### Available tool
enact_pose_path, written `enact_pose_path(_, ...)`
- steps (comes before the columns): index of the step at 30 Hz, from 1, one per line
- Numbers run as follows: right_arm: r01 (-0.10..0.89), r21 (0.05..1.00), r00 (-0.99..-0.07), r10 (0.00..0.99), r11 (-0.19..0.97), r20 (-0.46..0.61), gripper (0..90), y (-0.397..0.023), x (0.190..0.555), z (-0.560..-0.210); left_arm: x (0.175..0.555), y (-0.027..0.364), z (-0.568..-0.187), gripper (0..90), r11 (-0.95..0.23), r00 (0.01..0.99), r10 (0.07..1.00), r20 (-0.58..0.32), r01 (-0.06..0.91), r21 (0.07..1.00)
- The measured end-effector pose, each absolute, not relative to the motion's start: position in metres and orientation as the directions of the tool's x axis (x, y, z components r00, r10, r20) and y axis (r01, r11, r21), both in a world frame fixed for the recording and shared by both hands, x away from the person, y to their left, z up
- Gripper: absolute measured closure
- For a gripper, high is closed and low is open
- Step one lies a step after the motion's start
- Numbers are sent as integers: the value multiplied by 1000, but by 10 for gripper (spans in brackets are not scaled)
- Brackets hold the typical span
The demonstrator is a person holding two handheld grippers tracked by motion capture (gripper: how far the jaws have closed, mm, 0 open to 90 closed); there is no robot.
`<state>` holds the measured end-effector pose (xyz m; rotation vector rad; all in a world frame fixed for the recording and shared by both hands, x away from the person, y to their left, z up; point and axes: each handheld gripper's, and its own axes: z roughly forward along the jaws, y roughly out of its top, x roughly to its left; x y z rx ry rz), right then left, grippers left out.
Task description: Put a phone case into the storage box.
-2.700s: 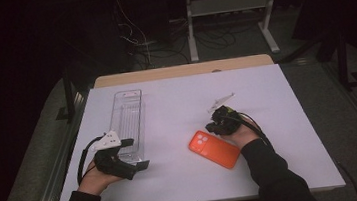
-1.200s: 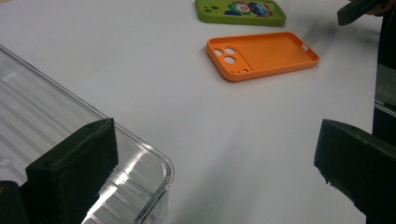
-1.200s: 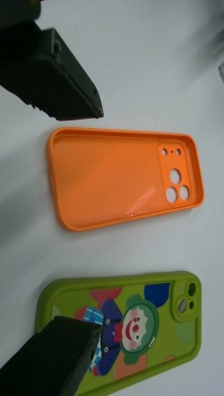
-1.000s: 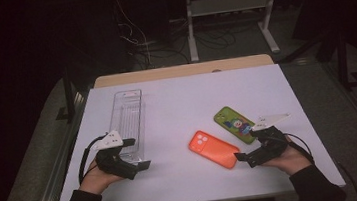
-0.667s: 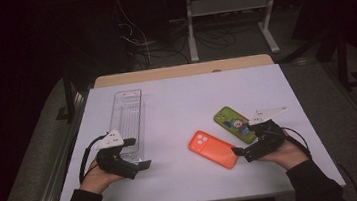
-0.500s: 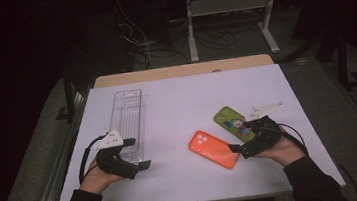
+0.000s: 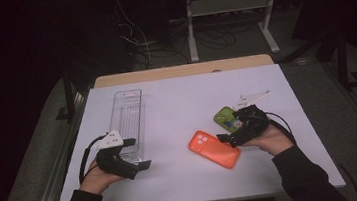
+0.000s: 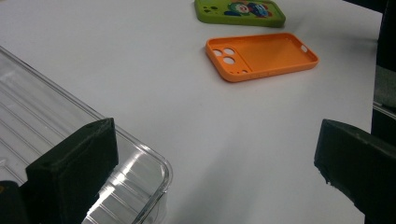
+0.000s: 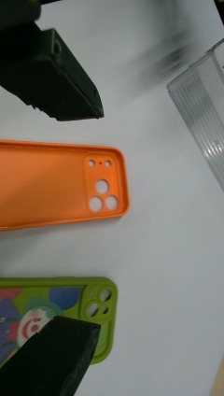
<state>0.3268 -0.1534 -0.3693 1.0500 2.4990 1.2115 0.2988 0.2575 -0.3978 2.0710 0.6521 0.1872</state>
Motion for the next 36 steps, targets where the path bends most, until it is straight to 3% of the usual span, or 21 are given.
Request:
enact_pose_path(16,514,752,-746,648,414,153,0,-125,347,-366,299,258,-397,0,-431,847,519,-117,377,819)
enact_pose_path(36,557,614,-765,633,560,116,0,-108,344,-394,298,259,-397,0,-424,841,526,-127,390,817)
